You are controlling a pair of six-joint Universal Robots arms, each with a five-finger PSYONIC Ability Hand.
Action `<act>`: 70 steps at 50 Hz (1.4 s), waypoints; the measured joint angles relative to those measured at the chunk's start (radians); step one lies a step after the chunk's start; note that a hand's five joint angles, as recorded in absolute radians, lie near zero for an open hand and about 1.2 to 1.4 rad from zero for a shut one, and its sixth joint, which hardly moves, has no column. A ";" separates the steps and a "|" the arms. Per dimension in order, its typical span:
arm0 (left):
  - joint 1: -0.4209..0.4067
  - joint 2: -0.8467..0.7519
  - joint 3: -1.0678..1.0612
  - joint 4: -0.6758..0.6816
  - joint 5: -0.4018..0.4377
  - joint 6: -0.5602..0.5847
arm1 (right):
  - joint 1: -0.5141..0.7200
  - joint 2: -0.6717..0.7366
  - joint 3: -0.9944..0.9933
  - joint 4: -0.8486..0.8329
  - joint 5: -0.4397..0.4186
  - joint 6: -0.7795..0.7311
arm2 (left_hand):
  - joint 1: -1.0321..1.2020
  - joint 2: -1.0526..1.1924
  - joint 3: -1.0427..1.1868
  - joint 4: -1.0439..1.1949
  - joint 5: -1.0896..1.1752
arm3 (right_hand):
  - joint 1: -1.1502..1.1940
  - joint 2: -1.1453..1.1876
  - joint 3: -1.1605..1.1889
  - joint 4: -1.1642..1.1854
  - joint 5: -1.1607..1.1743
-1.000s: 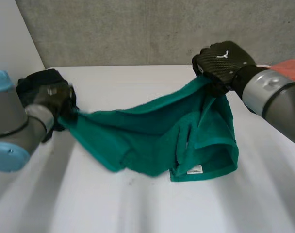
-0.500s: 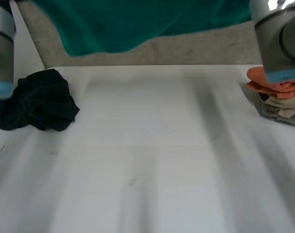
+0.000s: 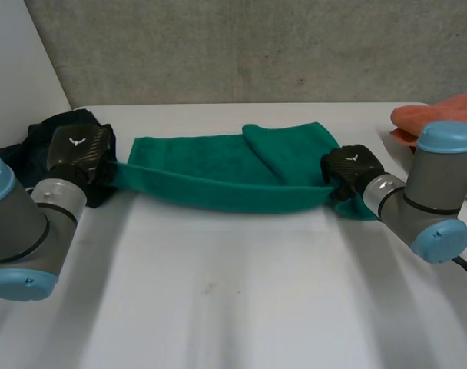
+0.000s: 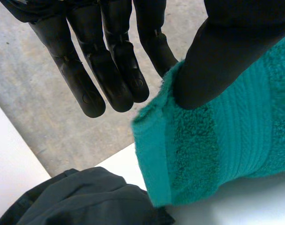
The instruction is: Fold the laundry.
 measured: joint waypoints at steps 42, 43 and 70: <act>0.110 0.231 -0.077 -0.557 0.119 0.094 | -0.172 -0.190 0.094 0.332 -0.015 -0.154 | 0.000 0.000 0.000 0.000 0.000 | 0.288 0.335 0.336 0.344 0.312; 0.115 0.251 -0.085 -0.598 0.130 0.119 | -0.180 -0.226 0.123 0.370 -0.013 -0.234 | 0.000 0.000 0.000 0.000 0.000 | 0.288 0.335 0.336 0.345 0.312; 0.053 0.044 0.142 -0.652 0.037 0.319 | -0.092 -0.183 0.107 0.264 0.142 -0.552 | 0.000 0.000 0.000 0.000 0.000 | 0.288 0.335 0.336 0.346 0.312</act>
